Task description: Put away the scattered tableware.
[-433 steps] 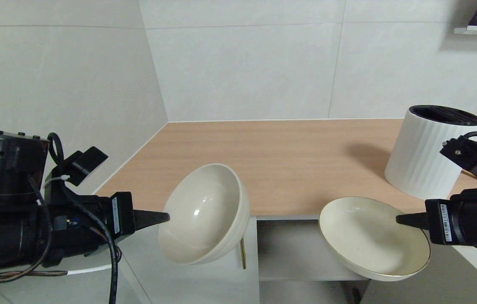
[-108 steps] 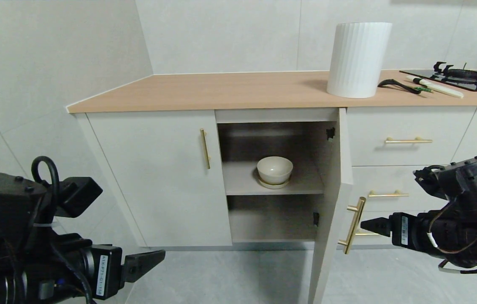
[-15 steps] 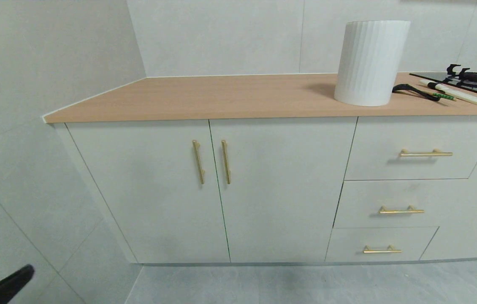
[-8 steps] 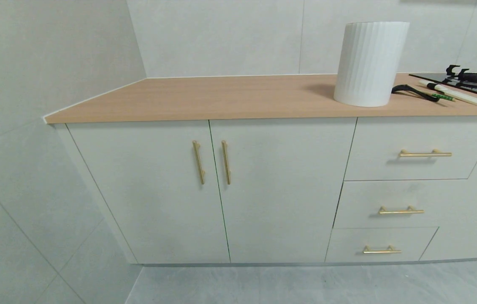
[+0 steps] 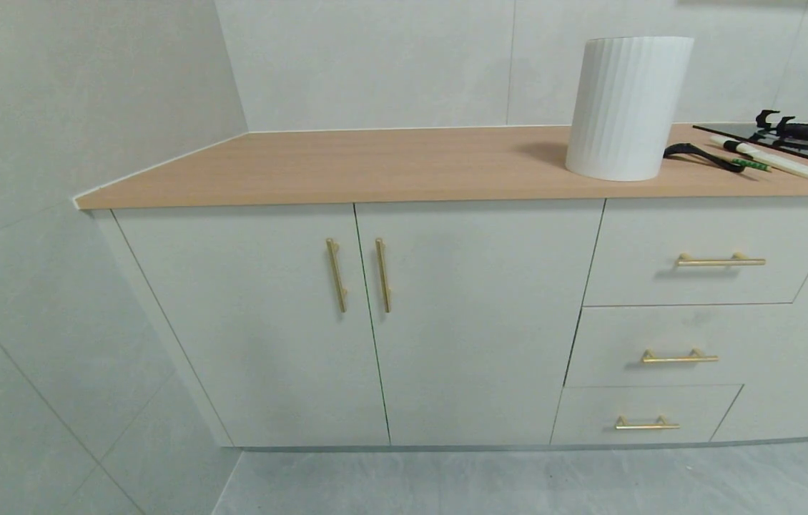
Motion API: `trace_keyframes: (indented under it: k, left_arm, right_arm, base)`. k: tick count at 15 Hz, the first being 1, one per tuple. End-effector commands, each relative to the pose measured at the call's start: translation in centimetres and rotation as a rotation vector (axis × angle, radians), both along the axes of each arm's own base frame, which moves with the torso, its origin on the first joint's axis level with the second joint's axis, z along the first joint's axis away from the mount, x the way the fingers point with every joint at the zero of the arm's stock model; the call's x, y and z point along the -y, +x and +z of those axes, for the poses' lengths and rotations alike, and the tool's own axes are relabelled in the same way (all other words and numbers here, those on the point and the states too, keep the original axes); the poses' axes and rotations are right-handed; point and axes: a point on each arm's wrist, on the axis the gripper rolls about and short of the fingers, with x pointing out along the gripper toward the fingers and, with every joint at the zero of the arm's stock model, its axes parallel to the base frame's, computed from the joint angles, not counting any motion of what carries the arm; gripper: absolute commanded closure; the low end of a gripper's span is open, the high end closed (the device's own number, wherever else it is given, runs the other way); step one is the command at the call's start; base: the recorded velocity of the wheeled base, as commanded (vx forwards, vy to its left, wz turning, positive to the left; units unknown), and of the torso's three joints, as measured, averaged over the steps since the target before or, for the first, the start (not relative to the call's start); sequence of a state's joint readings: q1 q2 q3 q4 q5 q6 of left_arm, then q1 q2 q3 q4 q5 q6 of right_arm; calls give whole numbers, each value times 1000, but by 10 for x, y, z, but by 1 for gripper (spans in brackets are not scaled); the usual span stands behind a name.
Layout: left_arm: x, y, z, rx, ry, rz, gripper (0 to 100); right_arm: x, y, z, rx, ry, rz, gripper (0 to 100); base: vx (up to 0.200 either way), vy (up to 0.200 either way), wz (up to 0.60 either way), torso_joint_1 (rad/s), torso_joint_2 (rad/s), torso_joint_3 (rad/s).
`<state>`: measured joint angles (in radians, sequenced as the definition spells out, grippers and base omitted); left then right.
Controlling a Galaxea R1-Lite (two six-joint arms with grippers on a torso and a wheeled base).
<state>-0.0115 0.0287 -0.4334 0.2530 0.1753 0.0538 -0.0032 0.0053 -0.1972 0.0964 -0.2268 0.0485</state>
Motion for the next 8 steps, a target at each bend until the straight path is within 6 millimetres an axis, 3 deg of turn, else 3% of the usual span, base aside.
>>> trace_keyframes:
  k: [1,4,8]
  left_arm:
    - [1,6,-18,-34,-7,12,0]
    - [1,22,-35,-22,-13,9,0]
    - [1,44,-73,-23,-9,5,0]
  right_arm:
    - [0,18,-34,-10,-8,10,0]
    - [-3,18,-40,-62,-10,113,0]
    - [-5,18,-44,-111,-46,205,0]
  base:
    - [0,0,0,0,0,0]
    - [0,0,0,0,0,0]
    - [0,0,0,0,0,0]
